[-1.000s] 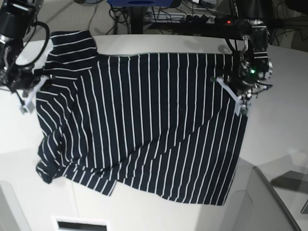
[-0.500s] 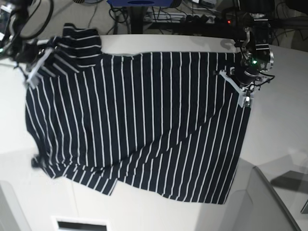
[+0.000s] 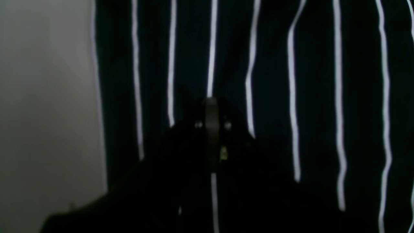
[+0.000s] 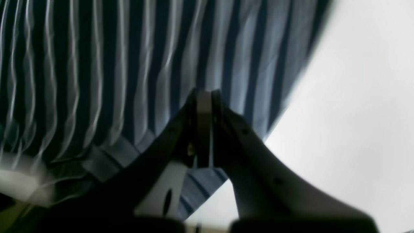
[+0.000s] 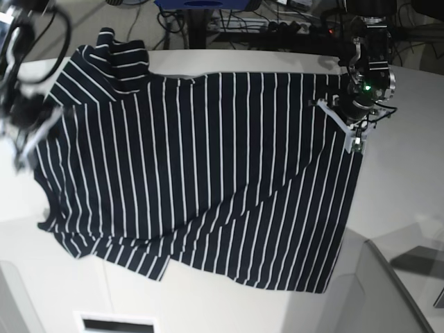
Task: Layout the t-shirt on the table in an organized manner, then fold the t-shirt properly
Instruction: 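Pull the shirt edge outward with both grippers to smooth it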
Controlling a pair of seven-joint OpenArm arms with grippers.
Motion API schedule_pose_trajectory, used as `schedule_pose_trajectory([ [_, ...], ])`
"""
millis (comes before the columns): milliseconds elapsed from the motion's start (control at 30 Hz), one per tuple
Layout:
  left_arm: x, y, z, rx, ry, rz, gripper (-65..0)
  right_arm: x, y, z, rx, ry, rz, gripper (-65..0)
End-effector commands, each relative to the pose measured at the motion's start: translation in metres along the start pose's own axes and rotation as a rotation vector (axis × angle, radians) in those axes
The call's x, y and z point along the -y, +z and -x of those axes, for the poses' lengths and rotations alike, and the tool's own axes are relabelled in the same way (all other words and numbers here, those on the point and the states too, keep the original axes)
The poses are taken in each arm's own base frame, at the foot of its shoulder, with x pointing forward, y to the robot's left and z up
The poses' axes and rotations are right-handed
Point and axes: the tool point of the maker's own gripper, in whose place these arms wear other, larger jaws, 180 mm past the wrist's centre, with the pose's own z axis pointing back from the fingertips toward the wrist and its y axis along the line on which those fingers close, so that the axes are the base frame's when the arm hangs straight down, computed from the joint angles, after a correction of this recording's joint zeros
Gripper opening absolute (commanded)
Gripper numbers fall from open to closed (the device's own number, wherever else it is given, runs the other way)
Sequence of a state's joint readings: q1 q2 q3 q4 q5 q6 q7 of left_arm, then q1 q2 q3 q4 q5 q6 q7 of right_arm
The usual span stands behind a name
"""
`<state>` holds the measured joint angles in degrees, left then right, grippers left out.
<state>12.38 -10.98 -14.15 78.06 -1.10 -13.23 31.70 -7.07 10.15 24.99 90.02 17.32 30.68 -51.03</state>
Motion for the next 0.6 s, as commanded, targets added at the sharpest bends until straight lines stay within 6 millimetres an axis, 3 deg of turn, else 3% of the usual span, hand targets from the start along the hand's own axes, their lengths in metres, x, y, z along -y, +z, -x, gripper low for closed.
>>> schedule_pose_trajectory([
  [0,-0.005,0.003,0.000,-0.011,-0.013,-0.018,-65.0,0.006,-0.007,-0.020,0.021,0.030,-0.020,-64.4],
  [100,-0.004,0.007,0.005,-0.014,-0.020,-0.018,-65.0,0.018,-0.036,-0.034,0.004,0.000,-0.065,-64.4],
  [233,-0.005,0.007,0.011,-0.027,-0.018,-0.018,-65.0,0.034,-0.062,-0.026,-0.032,-0.086,-0.089,-64.5],
  [400,-0.012,0.009,0.018,-0.041,-0.033,-0.028,-65.0,0.039,-0.070,-0.007,-0.069,-0.141,-0.094,-64.5],
  [567,-0.014,0.010,0.011,-0.026,-0.035,-0.032,-65.0,0.053,-0.070,0.019,-0.102,-0.223,-0.008,-64.5],
])
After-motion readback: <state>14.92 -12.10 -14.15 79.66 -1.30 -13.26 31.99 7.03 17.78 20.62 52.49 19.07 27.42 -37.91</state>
